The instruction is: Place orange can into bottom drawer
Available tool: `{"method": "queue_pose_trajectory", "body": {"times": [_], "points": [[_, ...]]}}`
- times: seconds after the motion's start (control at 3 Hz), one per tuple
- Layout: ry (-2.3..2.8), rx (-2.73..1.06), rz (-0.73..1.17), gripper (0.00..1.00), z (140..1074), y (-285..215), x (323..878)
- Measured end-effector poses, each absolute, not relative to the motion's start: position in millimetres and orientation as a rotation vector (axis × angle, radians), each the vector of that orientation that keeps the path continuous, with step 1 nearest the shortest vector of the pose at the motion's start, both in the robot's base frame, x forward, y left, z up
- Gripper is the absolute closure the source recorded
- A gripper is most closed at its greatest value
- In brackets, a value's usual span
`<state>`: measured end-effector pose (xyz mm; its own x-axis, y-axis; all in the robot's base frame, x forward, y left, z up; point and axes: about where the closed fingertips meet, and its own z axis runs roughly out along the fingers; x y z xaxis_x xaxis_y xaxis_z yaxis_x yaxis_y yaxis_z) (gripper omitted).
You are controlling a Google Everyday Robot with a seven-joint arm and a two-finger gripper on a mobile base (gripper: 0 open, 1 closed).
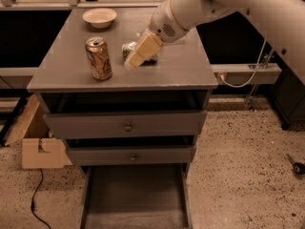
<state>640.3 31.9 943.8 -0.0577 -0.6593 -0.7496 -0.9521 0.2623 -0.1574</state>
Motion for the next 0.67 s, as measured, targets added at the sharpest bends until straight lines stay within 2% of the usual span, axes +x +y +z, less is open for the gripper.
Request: {"method": "queue_pose_trajectory", "body": {"times": [0.67], "points": [[1.797, -1.534, 0.548, 0.0, 925.7, 90.3, 659.0]]}}
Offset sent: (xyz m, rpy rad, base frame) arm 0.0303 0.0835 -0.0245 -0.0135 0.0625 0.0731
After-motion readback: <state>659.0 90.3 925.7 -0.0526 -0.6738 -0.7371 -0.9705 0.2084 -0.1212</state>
